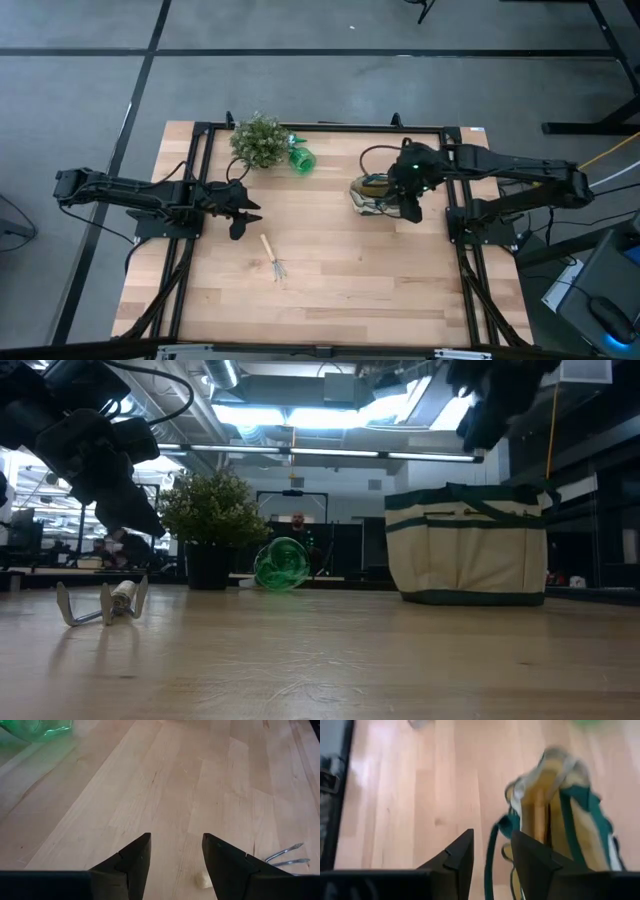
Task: Pick & Place Garden tools in Gardening bag
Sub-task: Put the spray bottle into the gardening bag
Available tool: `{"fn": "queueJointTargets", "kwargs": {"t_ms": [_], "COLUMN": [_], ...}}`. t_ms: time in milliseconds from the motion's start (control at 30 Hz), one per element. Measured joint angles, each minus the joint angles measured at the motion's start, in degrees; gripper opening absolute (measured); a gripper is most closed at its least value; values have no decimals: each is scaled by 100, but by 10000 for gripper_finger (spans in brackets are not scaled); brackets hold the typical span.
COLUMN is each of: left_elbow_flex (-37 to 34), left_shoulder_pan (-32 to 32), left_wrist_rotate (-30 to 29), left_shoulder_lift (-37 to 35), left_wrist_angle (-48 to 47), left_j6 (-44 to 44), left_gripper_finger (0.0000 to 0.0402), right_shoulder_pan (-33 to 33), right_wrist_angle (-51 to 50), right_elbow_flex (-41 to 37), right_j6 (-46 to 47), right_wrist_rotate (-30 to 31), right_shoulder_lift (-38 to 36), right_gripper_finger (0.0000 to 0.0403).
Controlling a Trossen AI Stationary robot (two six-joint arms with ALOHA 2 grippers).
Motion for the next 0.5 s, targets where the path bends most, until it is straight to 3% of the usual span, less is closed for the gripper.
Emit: {"fn": "queueJointTargets", "kwargs": {"t_ms": [300,500], "left_elbow_flex": [0,-1], "left_shoulder_pan": [1,2], "left_wrist_rotate": [0,-1], "left_shoulder_lift": [0,0], "left_wrist_angle": [11,15], "left_j6": [0,0], "left_gripper_finger": [174,174], "right_shoulder_pan": [153,366], "right_wrist_angle": [653,1292], "right_elbow_flex": [0,-34], "right_j6": [432,564], "right_wrist_rotate": [74,636], "right_shoulder_lift": [-1193,-1853], "right_gripper_finger": [135,135]}}
